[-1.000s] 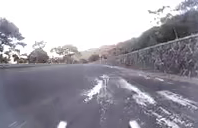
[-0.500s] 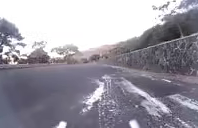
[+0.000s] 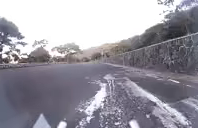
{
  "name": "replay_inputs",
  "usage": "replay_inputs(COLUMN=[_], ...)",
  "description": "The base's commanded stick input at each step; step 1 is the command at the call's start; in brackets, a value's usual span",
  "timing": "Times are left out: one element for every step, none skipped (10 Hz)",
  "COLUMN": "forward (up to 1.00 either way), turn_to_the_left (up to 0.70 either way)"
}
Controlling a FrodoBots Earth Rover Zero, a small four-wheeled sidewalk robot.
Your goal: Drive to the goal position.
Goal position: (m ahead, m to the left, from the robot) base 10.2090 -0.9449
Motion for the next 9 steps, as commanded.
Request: replay_inputs(forward=[0.70, 0.70, 0.70, 0.70, 0.70, 0.70, 0.70, 0.70, 0.70], turn_to_the_left=[0.00, 0.00, 0.00, 0.00, 0.00, 0.00, 0.00, 0.00, 0.00])
